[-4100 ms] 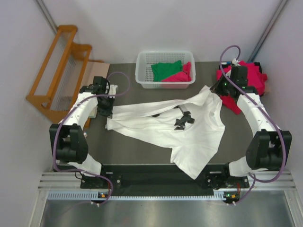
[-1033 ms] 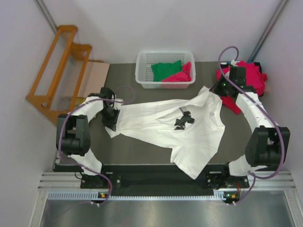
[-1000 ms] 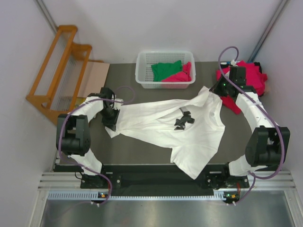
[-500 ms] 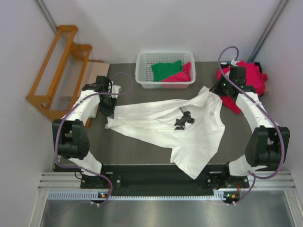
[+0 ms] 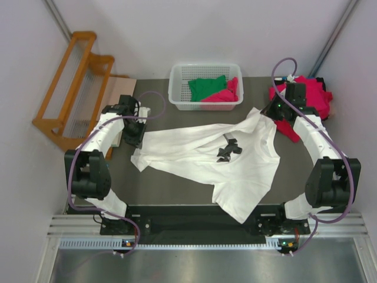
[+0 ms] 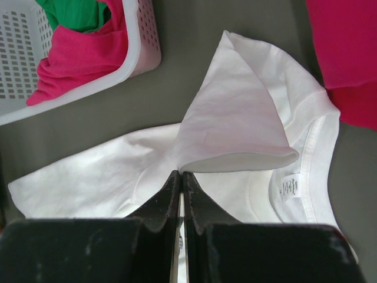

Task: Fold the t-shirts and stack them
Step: Flatten the tshirt out

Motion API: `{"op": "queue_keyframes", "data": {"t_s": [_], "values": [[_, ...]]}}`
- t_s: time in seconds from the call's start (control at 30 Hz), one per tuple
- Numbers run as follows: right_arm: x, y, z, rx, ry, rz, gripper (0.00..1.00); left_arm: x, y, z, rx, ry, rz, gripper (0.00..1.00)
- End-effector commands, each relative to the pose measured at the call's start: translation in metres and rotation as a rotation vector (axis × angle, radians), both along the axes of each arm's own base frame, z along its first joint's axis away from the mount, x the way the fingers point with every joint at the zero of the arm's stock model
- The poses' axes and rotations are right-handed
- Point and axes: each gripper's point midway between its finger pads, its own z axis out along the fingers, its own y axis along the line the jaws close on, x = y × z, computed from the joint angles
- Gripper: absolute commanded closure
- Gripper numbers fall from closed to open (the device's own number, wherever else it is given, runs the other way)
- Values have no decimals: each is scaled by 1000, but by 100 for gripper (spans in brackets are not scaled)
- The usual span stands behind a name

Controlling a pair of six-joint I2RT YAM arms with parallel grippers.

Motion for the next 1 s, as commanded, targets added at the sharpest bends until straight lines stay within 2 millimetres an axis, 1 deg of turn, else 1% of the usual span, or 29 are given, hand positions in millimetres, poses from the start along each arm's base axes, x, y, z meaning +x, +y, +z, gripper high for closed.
{"op": "queue_keyframes", "data": {"t_s": [0.0, 0.07, 0.1, 0.2, 0.23, 0.3, 0.33, 0.43, 0.5, 0.53, 0.63, 0.73, 0.97], "values": [[11, -4, 13, -15, -53, 1, 100, -3, 0, -4, 5, 4, -15, 75], [10, -4, 14, -17, -57, 0, 100, -4, 0, -6, 2, 9, -14, 77], [10, -4, 14, -18, -55, 3, 100, -4, -1, -6, -2, 11, -17, 85], [10, -4, 13, -16, -54, 2, 100, -3, -1, -7, -1, 11, -15, 92], [10, -4, 14, -16, -57, 4, 100, -4, -1, -8, 1, 14, -13, 92], [10, -4, 14, -16, -55, 4, 100, -5, -1, -10, -3, 21, -14, 88], [10, -3, 13, -15, -54, 4, 100, -8, -4, -12, -17, 34, -17, 82], [10, -4, 12, -15, -52, 3, 100, -19, -10, -23, -49, 81, -22, 79], [10, -3, 11, -14, -52, 4, 100, -22, -12, -30, -57, 92, -19, 78], [11, -3, 11, -13, -52, 3, 100, -28, -13, -36, -57, 114, -20, 78], [11, -3, 11, -12, -52, 4, 100, -36, -15, -46, -39, 138, -36, 77], [10, -3, 11, -13, -50, 3, 100, -37, -16, -49, -41, 142, -30, 77], [10, -3, 9, -10, -50, 4, 100, -32, -17, -47, -36, 133, -34, 77]]}}
